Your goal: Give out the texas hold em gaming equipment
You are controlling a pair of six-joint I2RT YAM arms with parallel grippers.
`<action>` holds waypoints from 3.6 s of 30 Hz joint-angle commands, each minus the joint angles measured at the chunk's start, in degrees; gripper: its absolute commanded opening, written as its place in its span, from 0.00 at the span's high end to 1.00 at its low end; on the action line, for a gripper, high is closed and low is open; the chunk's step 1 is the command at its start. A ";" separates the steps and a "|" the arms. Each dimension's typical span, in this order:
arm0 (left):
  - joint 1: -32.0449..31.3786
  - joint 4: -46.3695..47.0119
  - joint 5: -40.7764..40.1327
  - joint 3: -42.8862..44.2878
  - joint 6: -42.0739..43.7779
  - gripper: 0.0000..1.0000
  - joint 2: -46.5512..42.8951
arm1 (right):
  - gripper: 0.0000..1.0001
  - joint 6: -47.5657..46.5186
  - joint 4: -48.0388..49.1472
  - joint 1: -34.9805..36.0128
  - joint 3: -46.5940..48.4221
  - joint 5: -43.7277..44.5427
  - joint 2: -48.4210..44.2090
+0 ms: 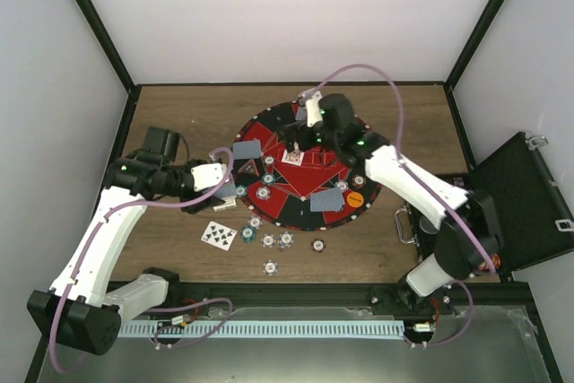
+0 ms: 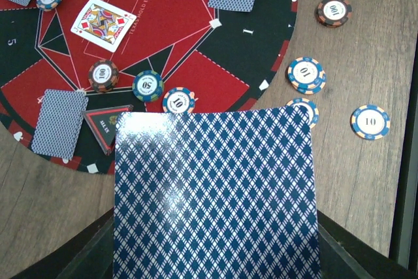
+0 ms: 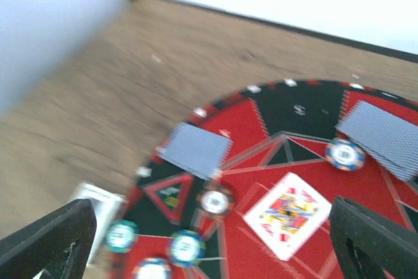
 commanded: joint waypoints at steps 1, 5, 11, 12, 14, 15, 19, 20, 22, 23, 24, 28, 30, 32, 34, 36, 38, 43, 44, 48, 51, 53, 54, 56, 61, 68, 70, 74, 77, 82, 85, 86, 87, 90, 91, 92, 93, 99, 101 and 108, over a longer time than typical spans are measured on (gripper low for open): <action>0.09 0.88 1.61 1.07 -0.35 0.96 -0.90 | 0.00 18.69 2.94 -1.94 -2.71 -28.13 -6.92; 0.09 1.02 1.94 1.00 -0.38 0.96 -0.81 | 0.00 26.99 6.59 -1.51 -5.73 -44.20 -5.67; 0.05 1.44 2.10 0.79 -0.59 0.96 -0.76 | 0.00 31.76 5.27 3.12 -5.64 -41.14 -3.96; 0.03 1.46 2.18 0.80 -0.55 0.96 -0.72 | 0.00 32.53 5.45 3.62 -5.63 -41.38 -3.36; 0.07 1.46 2.37 0.86 -0.66 0.96 -0.71 | 0.03 33.98 7.22 4.73 -5.90 -42.44 -2.38; 0.04 1.45 2.37 0.88 -0.67 0.96 -0.72 | 0.05 34.60 8.02 5.29 -5.92 -42.80 -1.79; 0.01 1.37 2.08 0.73 -0.69 0.96 -0.56 | 0.09 37.43 12.85 7.43 -6.13 -45.10 0.15; 0.08 1.36 1.96 0.78 -0.69 0.96 -0.54 | 0.10 38.11 13.75 7.94 -5.96 -45.41 0.76; 0.08 1.44 1.82 0.70 -0.66 0.96 -0.54 | 0.11 39.38 14.92 8.88 -5.29 -45.87 2.22; 0.02 1.44 1.85 0.70 -0.68 0.96 -0.54 | 0.12 40.09 15.54 9.18 -4.97 -46.17 2.94; 0.07 1.51 1.85 0.70 -0.72 0.96 -0.55 | 0.13 40.79 16.45 9.53 -4.65 -46.40 3.53; 0.01 1.52 1.94 0.70 -0.95 0.96 -0.39 | 0.16 44.44 20.97 10.60 -4.06 -47.54 5.91; 0.05 1.59 1.94 0.62 -0.92 0.96 -0.37 | 0.18 45.79 22.68 11.04 -3.45 -47.68 7.38; 0.02 1.57 1.94 0.61 -0.86 0.96 -0.37 | 0.20 47.08 24.37 11.42 -3.03 -47.92 8.52; 0.02 1.49 1.81 0.55 -0.83 0.96 -0.30 | 0.21 48.37 26.07 11.73 -2.48 -48.36 9.57; 0.01 1.42 1.78 0.58 -0.81 0.96 -0.33 | 0.22 48.87 26.79 12.14 -1.44 -48.73 10.63; 0.00 1.36 1.68 0.48 -0.69 0.96 -0.44 | 0.22 49.16 27.00 12.58 -0.37 -49.18 11.53; 0.00 1.18 1.59 0.48 -0.41 0.96 -0.61 | 0.25 49.92 27.58 12.84 0.45 -49.78 13.11; 0.00 1.19 1.59 0.52 -0.39 0.96 -0.65 | 0.25 49.75 27.38 12.83 0.44 -49.54 13.24; 0.00 1.10 1.66 0.64 -0.30 0.96 -0.78 | 0.29 48.79 25.17 12.05 0.19 -48.52 13.73; 0.09 1.19 2.09 1.00 -0.56 0.96 -0.82 | 0.33 48.60 24.82 10.80 -1.86 -48.24 13.25; 0.05 1.25 2.05 1.02 -0.47 0.96 -0.81 | 0.35 48.48 24.86 9.69 -3.50 -48.14 12.53; 0.02 1.14 1.89 1.05 -0.42 0.96 -0.76 | 0.36 48.23 24.71 9.23 -4.16 -48.07 12.06; 0.09 1.10 1.77 1.03 -0.25 0.96 -0.74 | 0.38 47.80 24.07 8.48 -5.19 -48.04 11.41; 0.03 1.18 2.05 1.05 -0.35 0.96 -0.66 | 0.47 46.92 22.53 7.13 -6.40 -48.20 10.02; 0.00 1.18 1.85 1.05 -0.40 0.96 -0.72 | 0.55 45.65 20.00 6.23 -6.71 -47.66 8.42; 0.08 1.19 1.83 1.05 -0.37 0.96 -0.72 | 0.60 45.76 19.81 6.12 -6.74 -47.66 7.86; 0.02 1.19 1.85 0.97 -0.36 0.96 -0.73 | 0.75 46.08 19.60 6.03 -6.68 -47.73 6.07; 0.08 1.28 1.77 0.89 -0.29 0.96 -0.72 | 0.83 46.20 19.00 5.94 -6.50 -47.56 4.71; 0.02 1.40 1.94 1.00 -0.40 0.96 -0.46 | 0.94 45.74 16.88 5.56 -6.48 -46.61 2.68; 0.00 1.36 1.64 0.96 -0.24 0.96 -0.41 | 0.99 44.94 15.20 4.80 -6.63 -46.49 1.53; 0.06 1.36 1.49 0.97 -0.26 0.96 -0.45 | 0.99 44.73 14.75 4.47 -6.79 -46.51 1.09; 0.01 1.40 1.38 0.96 -0.16 0.96 -0.45 | 0.99 44.40 14.28 4.04 -6.85 -46.61 0.79; 0.02 1.27 0.98 0.82 -0.05 0.96 -0.48 | 0.99 42.00 10.48 2.23 -6.05 -47.02 -0.10; 0.04 1.24 0.86 0.75 -0.04 0.96 -0.41 | 0.99 40.56 8.28 1.39 -5.35 -46.86 -0.24; 0.01 1.29 0.74 0.77 -0.08 0.96 -0.45 | 0.99 37.87 5.54 0.24 -4.27 -46.23 -0.35; 0.05 1.27 0.59 0.68 -0.08 0.96 -0.45 | 0.99 35.27 1.63 -0.60 -2.71 -44.89 -0.29; 0.01 1.35 0.18 0.32 0.07 0.96 -0.46 | 0.99 17.33 -19.21 -3.66 8.94 -25.04 2.70; 0.08 1.69 0.18 0.11 -0.16 0.96 -0.34 | 0.99 12.49 -21.80 -3.60 11.34 -14.43 4.53; 0.03 1.47 0.21 0.18 -1.01 0.96 0.38 | 0.99 -9.48 -12.07 0.57 12.08 30.37 12.02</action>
